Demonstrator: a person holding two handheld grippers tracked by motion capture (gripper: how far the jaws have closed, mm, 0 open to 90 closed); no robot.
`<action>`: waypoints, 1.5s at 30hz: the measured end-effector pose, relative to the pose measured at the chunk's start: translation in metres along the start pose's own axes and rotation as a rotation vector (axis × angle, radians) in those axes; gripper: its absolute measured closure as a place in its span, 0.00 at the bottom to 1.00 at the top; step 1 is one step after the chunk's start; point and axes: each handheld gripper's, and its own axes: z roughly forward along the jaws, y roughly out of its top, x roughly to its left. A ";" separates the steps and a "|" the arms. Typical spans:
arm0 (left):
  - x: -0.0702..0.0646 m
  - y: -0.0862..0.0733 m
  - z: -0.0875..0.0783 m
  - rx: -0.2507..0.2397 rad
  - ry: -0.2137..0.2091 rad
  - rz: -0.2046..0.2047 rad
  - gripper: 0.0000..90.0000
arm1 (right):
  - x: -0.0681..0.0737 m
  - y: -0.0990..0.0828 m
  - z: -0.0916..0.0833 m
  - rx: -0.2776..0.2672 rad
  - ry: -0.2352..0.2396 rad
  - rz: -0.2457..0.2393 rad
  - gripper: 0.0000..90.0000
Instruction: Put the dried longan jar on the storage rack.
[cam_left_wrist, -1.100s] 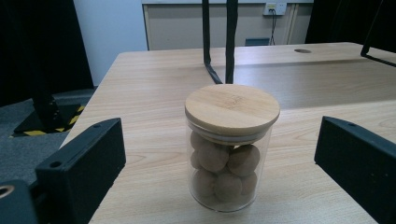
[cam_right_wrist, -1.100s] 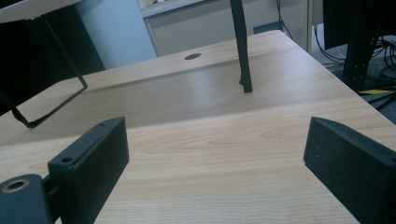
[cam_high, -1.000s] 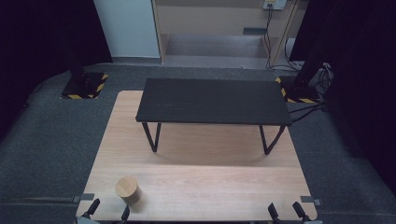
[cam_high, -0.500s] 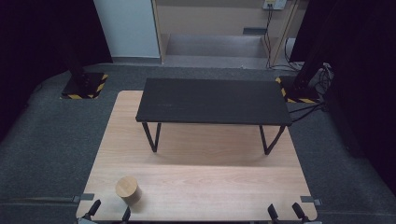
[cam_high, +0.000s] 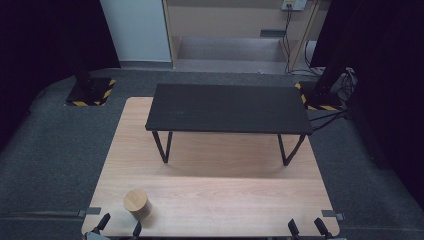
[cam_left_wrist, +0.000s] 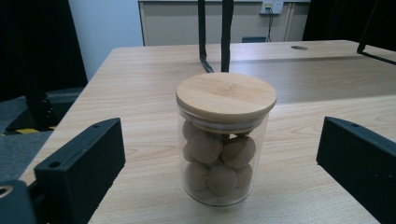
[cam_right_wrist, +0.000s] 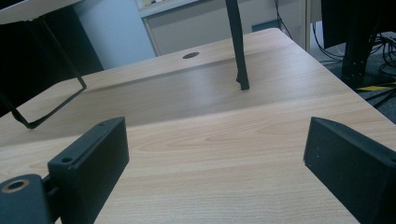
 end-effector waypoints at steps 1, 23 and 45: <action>0.000 -0.001 0.002 0.002 -0.001 0.002 0.00 | 0.000 0.000 0.000 0.001 0.001 0.001 0.08; 0.009 -0.003 0.057 0.073 -0.062 0.055 0.00 | 0.001 0.002 0.005 0.022 -0.018 0.000 0.08; 0.019 0.009 0.060 0.092 -0.100 0.053 0.26 | 0.001 0.003 0.009 0.029 -0.025 -0.002 0.08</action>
